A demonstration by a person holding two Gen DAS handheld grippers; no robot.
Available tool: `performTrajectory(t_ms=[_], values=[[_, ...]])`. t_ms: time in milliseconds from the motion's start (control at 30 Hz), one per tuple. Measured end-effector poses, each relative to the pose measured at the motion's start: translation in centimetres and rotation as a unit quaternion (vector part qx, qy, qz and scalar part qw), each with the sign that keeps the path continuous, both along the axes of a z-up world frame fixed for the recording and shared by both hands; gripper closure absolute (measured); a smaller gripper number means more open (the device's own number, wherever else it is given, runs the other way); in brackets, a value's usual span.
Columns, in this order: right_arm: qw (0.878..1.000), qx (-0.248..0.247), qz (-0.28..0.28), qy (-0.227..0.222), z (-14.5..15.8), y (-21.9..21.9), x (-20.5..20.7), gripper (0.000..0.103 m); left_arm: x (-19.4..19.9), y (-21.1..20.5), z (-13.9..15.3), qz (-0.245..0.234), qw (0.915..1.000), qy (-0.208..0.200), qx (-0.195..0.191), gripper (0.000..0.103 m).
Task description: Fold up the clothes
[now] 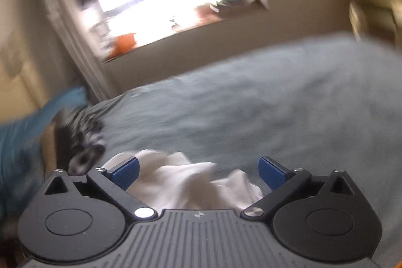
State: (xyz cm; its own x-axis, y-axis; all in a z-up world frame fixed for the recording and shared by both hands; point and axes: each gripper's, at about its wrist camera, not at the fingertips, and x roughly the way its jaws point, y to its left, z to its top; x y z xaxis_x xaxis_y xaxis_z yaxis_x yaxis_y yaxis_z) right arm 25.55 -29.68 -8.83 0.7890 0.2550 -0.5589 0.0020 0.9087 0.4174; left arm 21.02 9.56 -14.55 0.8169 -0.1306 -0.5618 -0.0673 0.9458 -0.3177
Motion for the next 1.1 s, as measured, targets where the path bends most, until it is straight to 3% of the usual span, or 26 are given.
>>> performTrajectory(t_ms=[67,133,233,267,300,400,433,500,600,633,767,933,1033,1100], values=[[0.996,0.049,-0.018,0.076,-2.5,-1.7,2.2,0.0,-0.3,-0.5,-0.3,-0.011,0.9998,0.014,0.0,0.069],[0.986,0.08,-0.018,0.143,-5.0,-2.2,3.4,0.002,-0.3,-0.9,-0.7,-0.024,0.9991,0.035,0.002,0.055],[0.982,0.076,0.015,0.171,-6.5,-0.8,2.4,0.006,-0.3,-1.5,-1.4,-0.033,0.9985,0.043,0.007,0.05],[0.984,0.067,0.034,0.164,-6.4,0.0,1.7,0.011,-0.3,-1.8,-1.5,-0.035,0.9984,0.043,0.01,0.05],[0.982,0.072,0.056,0.167,-6.4,0.7,1.2,0.022,-0.3,-2.1,-1.6,-0.037,0.9983,0.044,0.007,0.05],[0.976,0.08,0.09,0.179,-6.8,2.7,-0.3,0.024,-0.3,-2.8,-1.9,-0.049,0.9974,0.047,-0.025,0.051],[0.976,0.074,0.098,0.178,-6.9,3.4,-0.7,0.024,-0.4,-3.2,-2.1,-0.058,0.9967,0.048,-0.033,0.055],[0.972,0.085,0.113,0.188,-6.9,4.4,-1.4,0.038,-0.6,-3.5,-2.1,-0.081,0.9936,0.054,-0.056,0.063],[0.958,0.139,0.128,0.216,-7.0,5.0,-2.2,0.055,-1.1,-3.7,-2.1,-0.119,0.9847,0.068,-0.108,0.075],[0.95,0.166,0.131,0.229,-7.4,5.0,-2.5,0.057,-1.3,-3.8,-2.0,-0.134,0.9808,0.071,-0.123,0.076],[0.919,0.25,0.142,0.268,-8.0,4.6,-4.2,0.07,-3.2,-4.1,-0.5,-0.179,0.974,0.066,-0.122,0.082],[0.875,0.339,0.166,0.304,-7.7,3.5,-7.3,0.071,-6.2,-3.0,2.5,-0.216,0.9653,0.066,-0.131,0.082],[0.84,0.383,0.205,0.326,-6.5,3.8,-9.6,0.072,-8.8,-1.9,5.8,-0.243,0.9568,0.066,-0.146,0.082],[0.813,0.411,0.234,0.34,-5.7,4.2,-11.1,0.072,-8.7,-2.2,5.8,-0.242,0.9551,0.069,-0.156,0.082]])
